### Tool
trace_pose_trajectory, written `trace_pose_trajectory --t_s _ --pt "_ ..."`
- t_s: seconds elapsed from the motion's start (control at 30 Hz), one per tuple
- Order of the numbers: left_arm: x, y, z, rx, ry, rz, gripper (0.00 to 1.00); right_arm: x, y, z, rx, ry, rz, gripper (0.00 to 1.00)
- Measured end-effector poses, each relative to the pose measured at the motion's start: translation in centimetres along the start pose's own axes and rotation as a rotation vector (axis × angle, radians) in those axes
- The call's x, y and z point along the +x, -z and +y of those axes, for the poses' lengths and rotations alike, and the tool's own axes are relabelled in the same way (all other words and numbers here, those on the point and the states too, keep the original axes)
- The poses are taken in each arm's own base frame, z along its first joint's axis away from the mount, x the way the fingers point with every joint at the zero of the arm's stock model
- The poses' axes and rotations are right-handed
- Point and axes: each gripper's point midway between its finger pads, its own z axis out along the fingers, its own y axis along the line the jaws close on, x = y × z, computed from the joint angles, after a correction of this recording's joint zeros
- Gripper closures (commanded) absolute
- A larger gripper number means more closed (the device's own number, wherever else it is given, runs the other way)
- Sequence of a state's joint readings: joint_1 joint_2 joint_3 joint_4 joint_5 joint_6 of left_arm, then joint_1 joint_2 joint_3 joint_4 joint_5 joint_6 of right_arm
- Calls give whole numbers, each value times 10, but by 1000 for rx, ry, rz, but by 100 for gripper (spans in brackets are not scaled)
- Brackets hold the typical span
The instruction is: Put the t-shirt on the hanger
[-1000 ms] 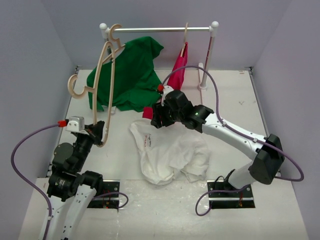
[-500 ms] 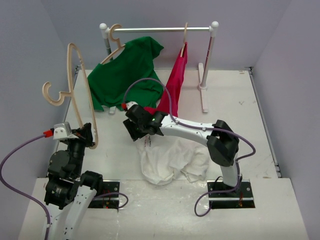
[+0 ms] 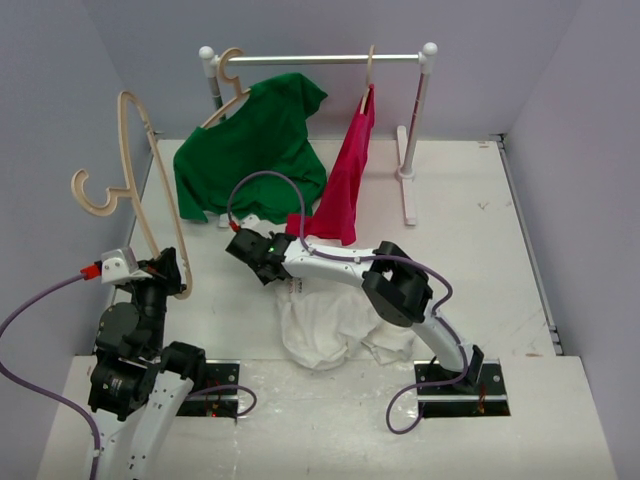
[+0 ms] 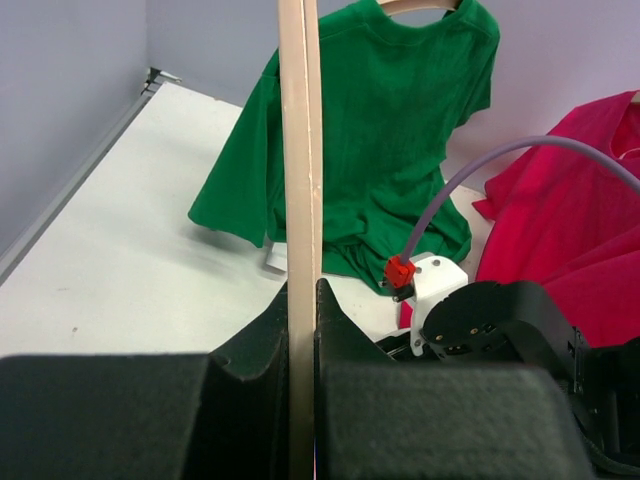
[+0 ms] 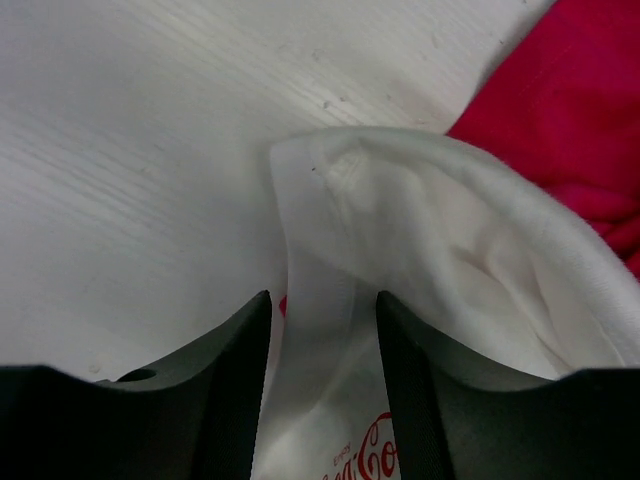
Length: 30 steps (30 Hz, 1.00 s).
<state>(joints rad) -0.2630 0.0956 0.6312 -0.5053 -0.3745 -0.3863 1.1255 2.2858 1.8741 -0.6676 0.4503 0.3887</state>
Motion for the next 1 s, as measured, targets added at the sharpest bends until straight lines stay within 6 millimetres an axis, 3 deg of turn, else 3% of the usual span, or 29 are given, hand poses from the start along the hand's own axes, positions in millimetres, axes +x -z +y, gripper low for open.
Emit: trace_pose_trajectory --t_s 0.17,0.27,0.37,0.57,0.73,0.83,0.9,1.0 --pt "0 0 -1 7 0 1 100 -1 0 -11 57 6 -12 74" --pt "0 0 -2 12 0 2 100 -1 1 -13 65 6 -16 90" --pt "0 0 -3 16 -1 3 100 -3 3 -16 75 8 -23 98" --pt "1 0 -4 25 -1 6 100 -4 3 -18 68 -1 -26 100" --pt "1 1 -7 40 -2 10 100 12 6 -22 18 -26 6 100" --pt "2 1 -13 71 -1 14 100 16 18 -28 -46 -83 2 100" --pt "2 2 -19 107 -2 20 100 9 38 -46 -73 -138 -29 100" --pt "8 1 -32 175 -5 56 100 -15 75 -81 -101 -246 -127 100"
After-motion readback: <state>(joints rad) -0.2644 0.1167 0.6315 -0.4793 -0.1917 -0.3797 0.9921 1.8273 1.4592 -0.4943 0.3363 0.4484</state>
